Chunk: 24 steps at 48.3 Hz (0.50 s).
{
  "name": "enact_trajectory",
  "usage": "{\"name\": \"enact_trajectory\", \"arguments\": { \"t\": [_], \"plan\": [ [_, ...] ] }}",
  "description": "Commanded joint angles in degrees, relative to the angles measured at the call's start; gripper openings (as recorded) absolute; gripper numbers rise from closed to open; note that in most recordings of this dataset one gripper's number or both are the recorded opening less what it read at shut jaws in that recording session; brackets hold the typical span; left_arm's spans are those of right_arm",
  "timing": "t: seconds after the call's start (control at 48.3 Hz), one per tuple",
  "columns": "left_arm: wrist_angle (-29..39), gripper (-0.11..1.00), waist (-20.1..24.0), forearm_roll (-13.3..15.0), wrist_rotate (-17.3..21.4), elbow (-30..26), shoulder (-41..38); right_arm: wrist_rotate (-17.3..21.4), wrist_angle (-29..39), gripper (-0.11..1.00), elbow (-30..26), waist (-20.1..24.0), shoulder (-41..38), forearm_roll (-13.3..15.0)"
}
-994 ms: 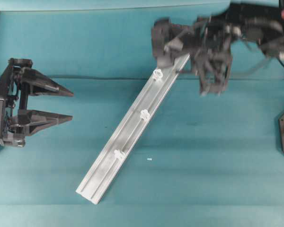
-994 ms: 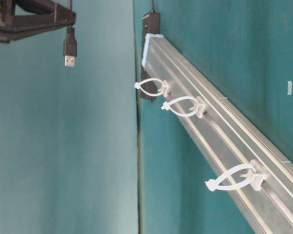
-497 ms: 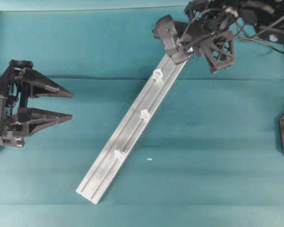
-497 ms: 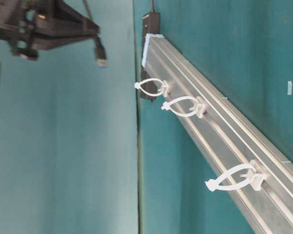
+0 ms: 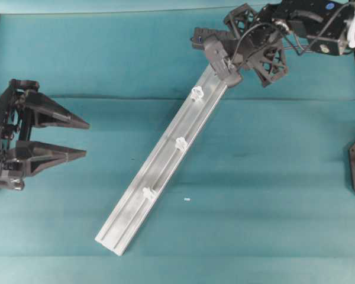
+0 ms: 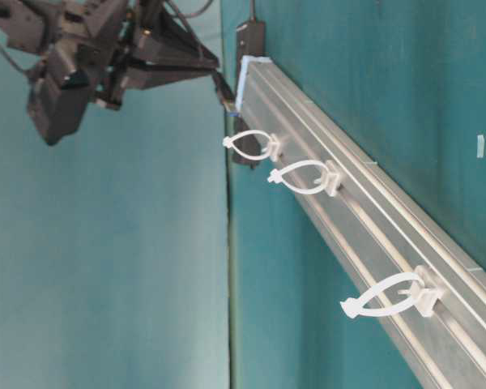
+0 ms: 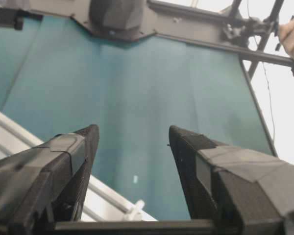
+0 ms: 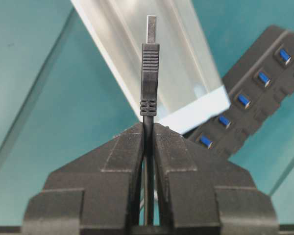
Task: Pass the USB cable through three rings with both arms.
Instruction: 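Carry the plug with the right gripper to the top white ring, then push the plug through the top ring with the right gripper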
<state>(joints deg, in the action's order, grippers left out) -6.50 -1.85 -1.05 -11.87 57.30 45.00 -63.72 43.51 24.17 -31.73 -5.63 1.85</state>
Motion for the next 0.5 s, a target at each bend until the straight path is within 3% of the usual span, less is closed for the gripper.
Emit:
{"name": "enact_trajectory", "arguments": {
  "t": [0.0,0.186,0.476],
  "plan": [
    [-0.35,0.69,0.26,-0.09,0.0,-1.58,0.35,-1.05,-1.58,0.08,0.09,0.35,-1.14,-0.26],
    [-0.35,0.69,0.79,-0.09,-0.09,-1.58,0.26,-2.64,-2.64,0.08,0.18,1.67,-1.41,-2.64],
    [-0.35,0.69,1.41,-0.09,0.18,-1.67,0.09,-2.81,-5.8,0.08,0.26,3.43,-1.49,-3.69]
  ]
}}
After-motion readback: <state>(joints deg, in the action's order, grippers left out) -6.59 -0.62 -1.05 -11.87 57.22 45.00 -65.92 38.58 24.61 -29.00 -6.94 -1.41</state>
